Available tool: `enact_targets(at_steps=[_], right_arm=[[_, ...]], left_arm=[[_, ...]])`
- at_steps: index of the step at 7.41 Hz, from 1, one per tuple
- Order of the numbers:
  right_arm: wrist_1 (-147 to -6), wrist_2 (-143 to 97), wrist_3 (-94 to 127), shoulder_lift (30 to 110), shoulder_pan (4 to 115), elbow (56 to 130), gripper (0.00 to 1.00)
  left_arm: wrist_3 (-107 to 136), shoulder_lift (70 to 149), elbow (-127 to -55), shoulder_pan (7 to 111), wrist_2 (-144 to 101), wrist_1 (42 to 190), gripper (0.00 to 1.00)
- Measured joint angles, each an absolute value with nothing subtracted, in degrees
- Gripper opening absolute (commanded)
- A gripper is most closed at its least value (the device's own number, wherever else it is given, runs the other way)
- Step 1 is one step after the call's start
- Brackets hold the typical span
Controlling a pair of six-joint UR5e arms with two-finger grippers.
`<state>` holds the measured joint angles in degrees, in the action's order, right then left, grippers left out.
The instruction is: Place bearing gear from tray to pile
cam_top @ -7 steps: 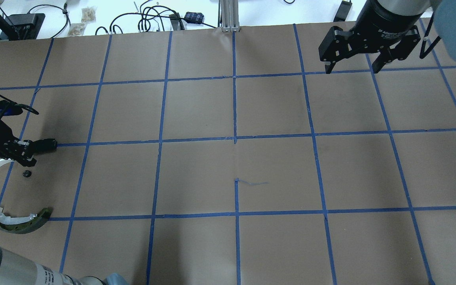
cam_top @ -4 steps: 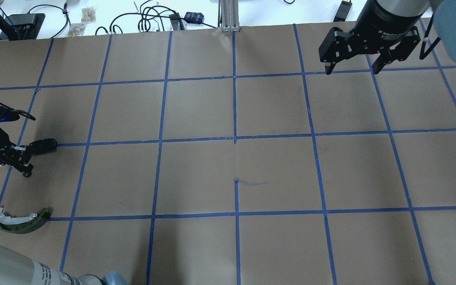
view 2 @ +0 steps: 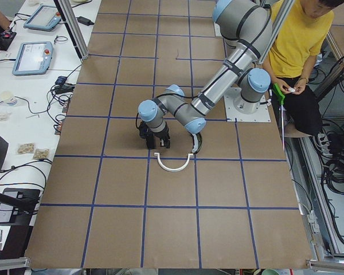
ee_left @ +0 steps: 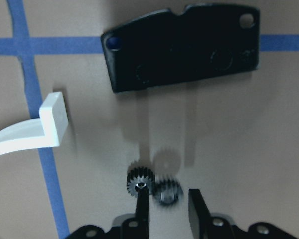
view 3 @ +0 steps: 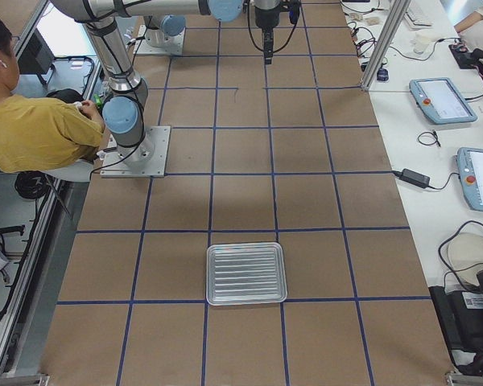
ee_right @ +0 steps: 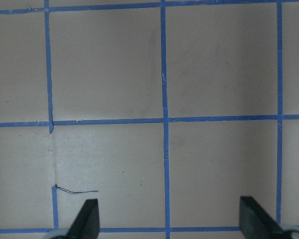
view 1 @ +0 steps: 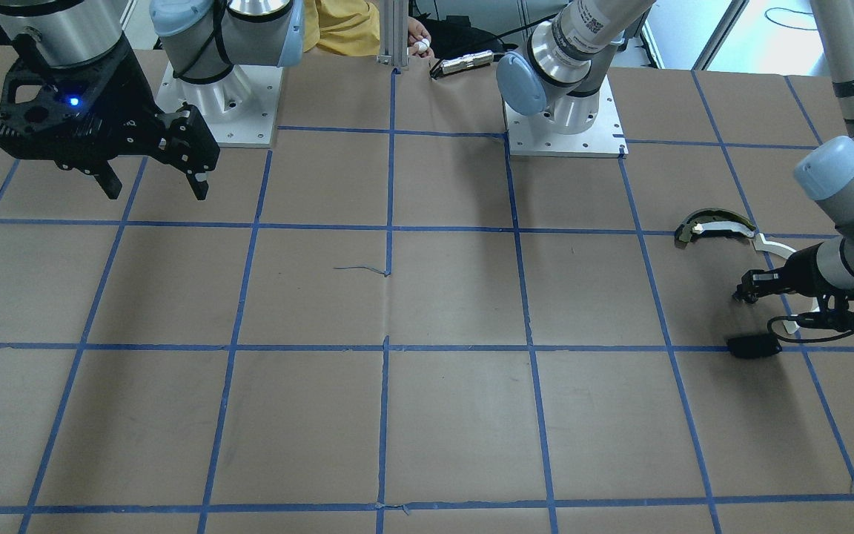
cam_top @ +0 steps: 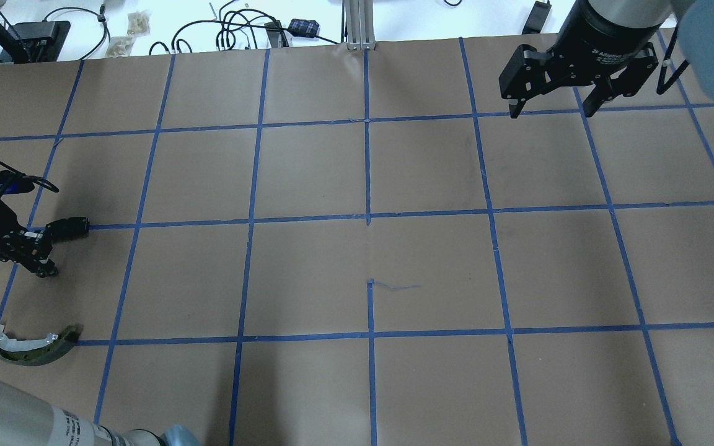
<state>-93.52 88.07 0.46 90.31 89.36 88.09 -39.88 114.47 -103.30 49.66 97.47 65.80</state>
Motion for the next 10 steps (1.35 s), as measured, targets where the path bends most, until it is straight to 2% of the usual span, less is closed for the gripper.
enact_targets(at_steps=[3, 5, 7, 10], right_arm=[[-93.52, 88.07, 0.44, 90.29, 89.35, 88.15, 1.00], [-93.52, 88.07, 0.44, 90.34, 89.31, 88.15, 1.00], [-93.51, 88.07, 0.44, 90.34, 89.31, 88.15, 1.00], [-93.55, 88.05, 0.60, 90.27, 89.35, 88.13, 1.00]], left_arm=[[-39.95, 112.89, -102.41, 50.31, 97.61, 66.66, 1.00], [-39.79, 110.66, -98.40, 53.58, 97.40, 70.29, 1.00], [-37.24, 107.37, -92.66, 61.13, 95.83, 74.43, 1.00], [-21.97, 99.48, -90.48, 73.69, 93.81, 79.34, 1.00]])
